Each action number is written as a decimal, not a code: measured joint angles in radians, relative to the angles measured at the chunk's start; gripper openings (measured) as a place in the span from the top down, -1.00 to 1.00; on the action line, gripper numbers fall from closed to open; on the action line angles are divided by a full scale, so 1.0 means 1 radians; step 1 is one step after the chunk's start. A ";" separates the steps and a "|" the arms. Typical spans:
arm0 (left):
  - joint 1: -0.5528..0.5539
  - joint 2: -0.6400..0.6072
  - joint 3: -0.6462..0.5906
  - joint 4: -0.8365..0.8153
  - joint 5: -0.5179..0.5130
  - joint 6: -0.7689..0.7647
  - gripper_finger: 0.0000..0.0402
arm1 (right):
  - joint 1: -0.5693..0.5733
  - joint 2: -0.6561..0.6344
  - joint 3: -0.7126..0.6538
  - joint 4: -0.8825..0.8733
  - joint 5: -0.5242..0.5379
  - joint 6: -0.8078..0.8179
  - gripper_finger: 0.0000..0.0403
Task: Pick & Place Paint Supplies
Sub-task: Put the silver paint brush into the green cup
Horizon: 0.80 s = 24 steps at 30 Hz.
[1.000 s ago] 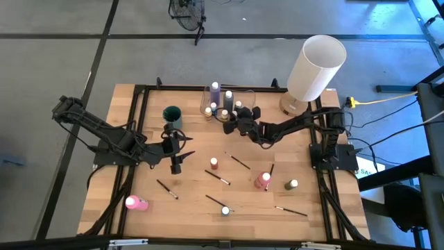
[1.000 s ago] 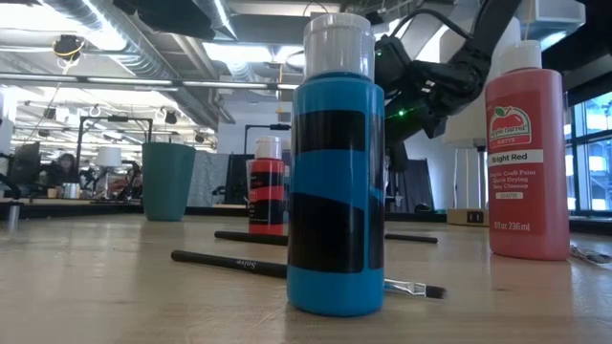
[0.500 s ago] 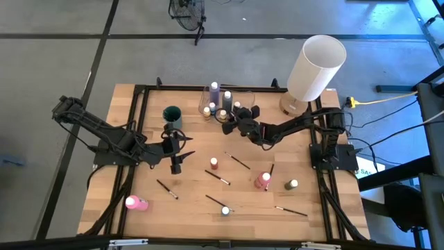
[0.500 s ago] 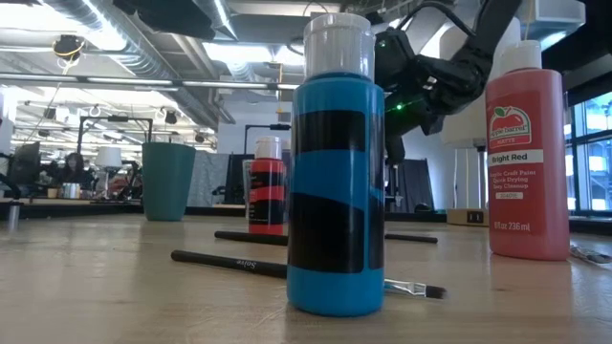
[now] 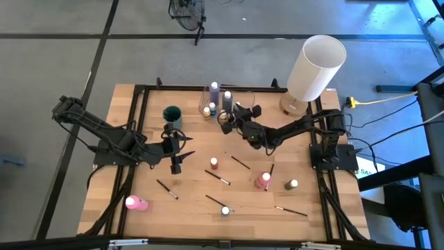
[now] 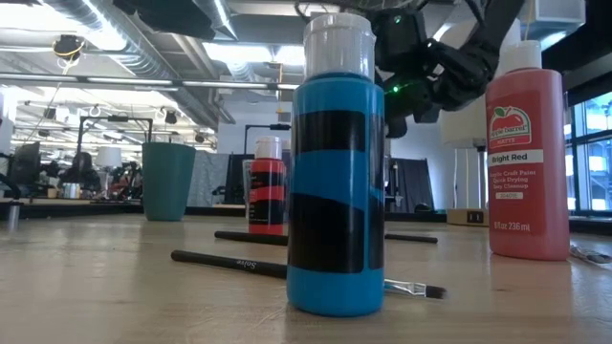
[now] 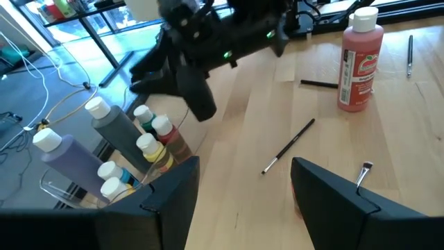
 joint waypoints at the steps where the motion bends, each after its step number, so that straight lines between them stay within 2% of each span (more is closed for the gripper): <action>1: 0.000 0.000 0.000 0.000 0.000 0.000 -0.11 | 0.012 0.000 0.000 0.035 0.026 -0.047 0.10; 4: 0.000 0.000 0.000 0.000 0.000 0.002 -0.11 | 0.053 0.000 0.000 0.183 0.088 -0.242 0.10; 8: 0.000 0.000 0.000 0.000 0.000 0.011 -0.11 | 0.103 0.000 0.000 0.392 0.119 -0.497 0.10; 14: 0.000 0.000 0.000 -0.001 0.000 0.011 -0.11 | 0.197 -0.018 0.001 0.623 0.321 -0.871 0.10; 16: 0.000 0.000 0.000 -0.001 0.000 0.012 -0.11 | 0.233 -0.040 0.000 0.605 0.342 -0.941 0.10; 21: 0.000 0.000 0.000 -0.001 0.000 0.027 -0.11 | 0.313 -0.138 0.001 0.564 0.308 -1.010 0.10; 24: 0.000 0.000 0.000 -0.001 0.000 0.027 -0.11 | 0.337 -0.229 0.001 0.482 0.315 -1.021 0.10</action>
